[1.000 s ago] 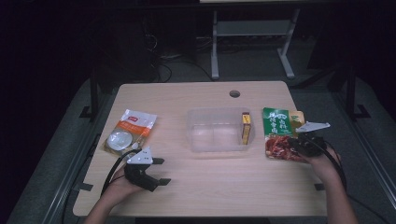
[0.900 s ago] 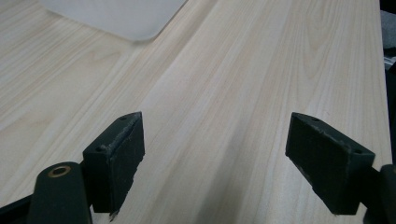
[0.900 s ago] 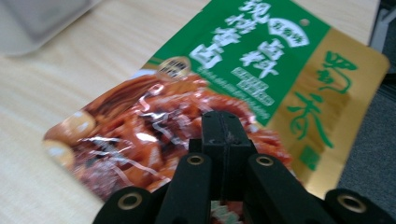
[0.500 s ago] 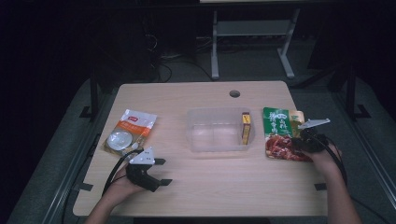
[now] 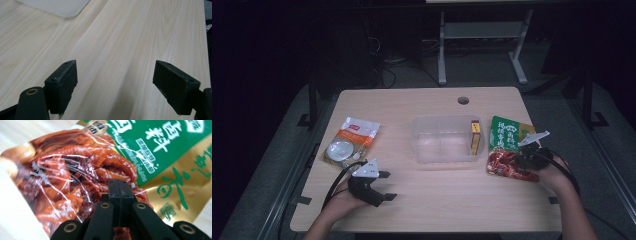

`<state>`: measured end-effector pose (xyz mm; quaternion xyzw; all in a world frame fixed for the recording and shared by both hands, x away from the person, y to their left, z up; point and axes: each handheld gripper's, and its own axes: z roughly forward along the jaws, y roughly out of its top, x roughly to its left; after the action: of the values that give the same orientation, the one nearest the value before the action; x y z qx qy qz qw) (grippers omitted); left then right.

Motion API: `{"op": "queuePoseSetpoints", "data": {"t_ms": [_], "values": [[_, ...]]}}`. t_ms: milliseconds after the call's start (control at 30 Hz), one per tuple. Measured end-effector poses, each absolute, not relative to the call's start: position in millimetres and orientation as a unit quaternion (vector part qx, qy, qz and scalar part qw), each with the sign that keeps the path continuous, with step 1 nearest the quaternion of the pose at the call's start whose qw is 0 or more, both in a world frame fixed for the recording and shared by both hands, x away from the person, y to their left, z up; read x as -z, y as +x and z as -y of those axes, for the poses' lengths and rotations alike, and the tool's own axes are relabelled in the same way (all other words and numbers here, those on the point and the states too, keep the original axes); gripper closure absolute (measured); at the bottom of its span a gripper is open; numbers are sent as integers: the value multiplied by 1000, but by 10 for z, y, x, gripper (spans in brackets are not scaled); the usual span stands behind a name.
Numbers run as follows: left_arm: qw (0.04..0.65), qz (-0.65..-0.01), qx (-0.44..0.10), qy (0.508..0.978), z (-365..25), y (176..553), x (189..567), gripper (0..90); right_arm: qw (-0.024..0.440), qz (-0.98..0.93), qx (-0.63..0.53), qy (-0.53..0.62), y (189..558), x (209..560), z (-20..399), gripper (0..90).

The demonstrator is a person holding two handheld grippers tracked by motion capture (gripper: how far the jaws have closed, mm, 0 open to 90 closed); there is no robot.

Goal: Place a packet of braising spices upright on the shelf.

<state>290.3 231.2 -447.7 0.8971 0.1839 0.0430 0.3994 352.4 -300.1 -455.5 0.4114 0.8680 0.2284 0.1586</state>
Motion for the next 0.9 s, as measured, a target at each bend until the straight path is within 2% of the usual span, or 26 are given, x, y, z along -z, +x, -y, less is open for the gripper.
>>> {"op": "queuePoseSetpoints", "data": {"t_ms": [233,333,400,500,533,567,733,900], "values": [[403,-187,-39,895,-2302,2886,4479,194,136,-890,-219,376,3398,4524,2834,900],[400,-184,-42,897,-2307,2884,4472,195,102,-903,-224,352,3335,4503,2752,900],[400,-183,-42,897,-2308,2883,4469,194,97,-905,-224,347,3322,4501,2735,900],[405,-186,-42,894,-2303,2876,4467,195,104,-907,-225,340,3337,4474,2742,900],[403,-185,-43,895,-2305,2880,4467,195,141,-888,-236,368,3410,4448,2818,900],[405,-184,-44,895,-2304,2886,4472,195,141,-888,-236,368,3410,4448,2818,900],[401,-188,-39,896,-2295,2901,4485,195,179,-833,-267,450,3794,4411,3107,900],[396,-185,-39,899,-2272,2924,4504,194,196,-808,-275,483,4076,4426,3208,900]]}}
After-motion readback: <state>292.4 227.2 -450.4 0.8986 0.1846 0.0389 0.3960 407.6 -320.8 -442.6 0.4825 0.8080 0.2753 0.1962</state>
